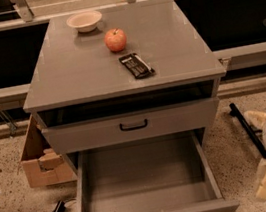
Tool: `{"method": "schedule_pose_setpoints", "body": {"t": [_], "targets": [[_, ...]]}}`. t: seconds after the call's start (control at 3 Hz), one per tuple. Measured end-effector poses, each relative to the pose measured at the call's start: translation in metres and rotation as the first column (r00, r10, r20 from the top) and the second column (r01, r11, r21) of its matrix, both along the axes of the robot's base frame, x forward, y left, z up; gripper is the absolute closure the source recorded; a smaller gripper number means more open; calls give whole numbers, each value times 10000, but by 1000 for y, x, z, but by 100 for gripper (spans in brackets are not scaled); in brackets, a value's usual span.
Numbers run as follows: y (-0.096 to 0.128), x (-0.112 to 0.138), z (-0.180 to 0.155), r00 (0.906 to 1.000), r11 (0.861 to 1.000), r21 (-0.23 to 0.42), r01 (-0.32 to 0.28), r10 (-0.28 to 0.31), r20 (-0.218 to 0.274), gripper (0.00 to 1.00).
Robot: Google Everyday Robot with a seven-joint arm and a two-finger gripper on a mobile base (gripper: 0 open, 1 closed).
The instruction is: Close middle drawer
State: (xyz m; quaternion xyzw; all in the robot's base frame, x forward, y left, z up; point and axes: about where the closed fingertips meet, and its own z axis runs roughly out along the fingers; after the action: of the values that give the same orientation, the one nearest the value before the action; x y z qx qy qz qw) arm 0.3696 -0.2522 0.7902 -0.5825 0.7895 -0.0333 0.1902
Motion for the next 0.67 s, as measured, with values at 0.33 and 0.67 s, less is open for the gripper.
{"method": "schedule_pose_setpoints", "body": {"t": [0.33, 0.67], "targets": [[-1, -6, -72, 9998, 9997, 205, 145, -147, 96, 0], [0, -1, -103, 9979, 9993, 274, 254, -238, -597, 0]]}}
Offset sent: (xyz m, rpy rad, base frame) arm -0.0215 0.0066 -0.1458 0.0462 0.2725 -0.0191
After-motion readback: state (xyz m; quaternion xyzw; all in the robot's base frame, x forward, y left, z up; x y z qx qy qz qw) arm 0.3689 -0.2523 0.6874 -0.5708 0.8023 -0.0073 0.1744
